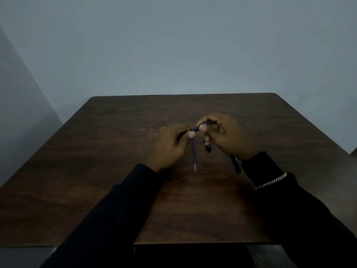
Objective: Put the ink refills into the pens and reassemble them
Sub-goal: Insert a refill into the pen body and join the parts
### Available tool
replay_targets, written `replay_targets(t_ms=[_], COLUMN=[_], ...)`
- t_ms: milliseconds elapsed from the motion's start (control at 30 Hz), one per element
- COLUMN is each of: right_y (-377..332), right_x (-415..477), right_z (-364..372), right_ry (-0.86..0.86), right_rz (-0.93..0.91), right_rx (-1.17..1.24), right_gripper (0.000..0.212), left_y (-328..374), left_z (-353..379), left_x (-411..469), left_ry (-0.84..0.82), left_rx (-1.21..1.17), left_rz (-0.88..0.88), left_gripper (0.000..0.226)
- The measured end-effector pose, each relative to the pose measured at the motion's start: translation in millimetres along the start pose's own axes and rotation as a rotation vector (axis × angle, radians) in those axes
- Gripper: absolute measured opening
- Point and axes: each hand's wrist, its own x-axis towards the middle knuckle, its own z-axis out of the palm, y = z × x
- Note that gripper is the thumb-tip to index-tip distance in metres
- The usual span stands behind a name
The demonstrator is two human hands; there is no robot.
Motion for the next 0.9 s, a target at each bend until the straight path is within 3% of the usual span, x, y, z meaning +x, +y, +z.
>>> replay_targets(t_ms=[200,367,600,800,900], right_y=[-2.2,-0.9,1.3,0.3,0.6], right_x=[3.3,2.0,2.1,3.3,4.1], right_z=[2.6,5.4,4.9,-1.0,1.9], right_ry=[0.027,0.035,-0.008,-0.065,-0.008], right_rz=[0.033,0.108,0.044,0.037,0.116], right_rx=[0.159,0.044,0.086,0.237,0.255], right_gripper=[0.009,0.038,0.006,0.028,0.017], left_y=[0.6,5.3,6.9,7.6,8.4], left_z=[-0.7,-0.8,-0.8,-1.1,-0.6], left_x=[-1.4,-3.3,-3.3,-2.7,-2.8], left_ry=[0.0,0.003,0.0,0.011,0.013], left_rx=[-0.045,0.018,0.0,0.001,0.012], left_rz=[-0.036,0.0,0.002,-0.002,0.005], left_gripper=[0.035,0.028,0.032,0.032,0.031])
